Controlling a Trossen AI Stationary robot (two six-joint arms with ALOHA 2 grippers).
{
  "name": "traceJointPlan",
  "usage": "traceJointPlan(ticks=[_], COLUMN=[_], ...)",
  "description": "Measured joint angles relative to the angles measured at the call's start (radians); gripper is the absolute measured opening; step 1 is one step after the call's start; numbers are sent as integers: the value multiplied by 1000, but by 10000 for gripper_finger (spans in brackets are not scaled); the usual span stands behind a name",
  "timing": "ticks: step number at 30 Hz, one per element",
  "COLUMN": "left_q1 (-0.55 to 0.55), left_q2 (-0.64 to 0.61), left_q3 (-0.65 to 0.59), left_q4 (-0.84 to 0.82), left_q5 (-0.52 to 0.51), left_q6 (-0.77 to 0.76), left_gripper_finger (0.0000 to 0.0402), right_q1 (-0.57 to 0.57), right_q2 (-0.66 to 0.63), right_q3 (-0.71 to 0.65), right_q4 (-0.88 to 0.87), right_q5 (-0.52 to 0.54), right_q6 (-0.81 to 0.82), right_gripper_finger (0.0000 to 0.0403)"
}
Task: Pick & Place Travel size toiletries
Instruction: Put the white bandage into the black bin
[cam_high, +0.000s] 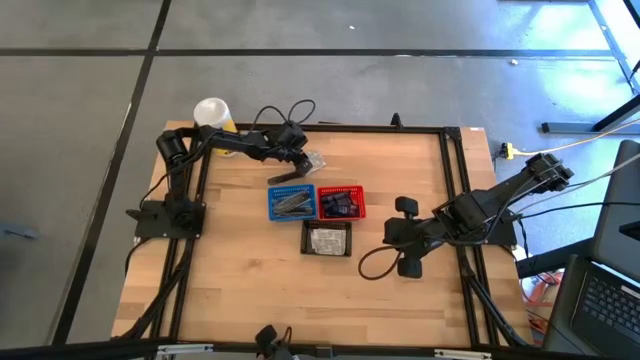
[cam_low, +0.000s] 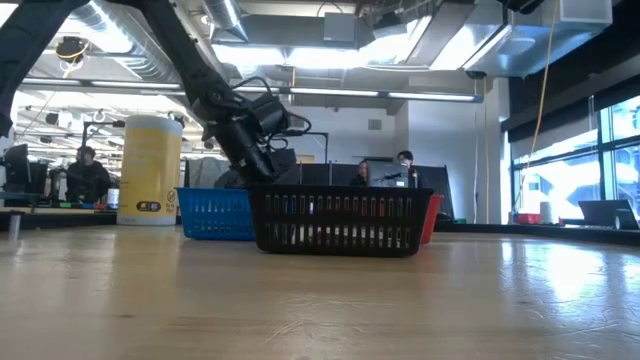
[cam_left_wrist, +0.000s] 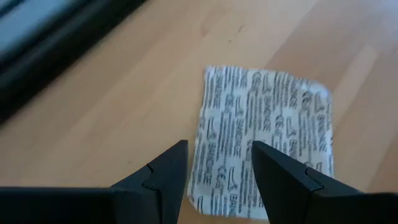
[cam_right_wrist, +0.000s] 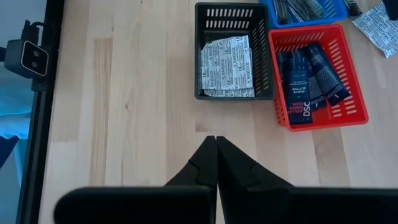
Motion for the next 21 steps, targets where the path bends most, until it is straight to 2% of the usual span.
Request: traceJointPlan(ticks=[9, 15, 17, 21], left_q1=[-7, -7, -6, -10], left_q2=[10, 13, 13, 13], left_q3=[-1, 0, 2, 2], left_q4=[-29, -35, -40, -53], left_q5=[-32, 10, 33, 1], left_q6=[40, 41, 36, 33], left_gripper_finger=[173, 171, 164, 131], right_q1=[0, 0, 0, 0], right_q2=[0, 0, 0, 0], right_q3=[0, 0, 0, 0], right_q4=[0, 4, 4, 5], right_q5=[0, 3, 6, 8], right_q6=[-14, -18, -18, -18], right_gripper_finger=[1, 1, 1, 1])
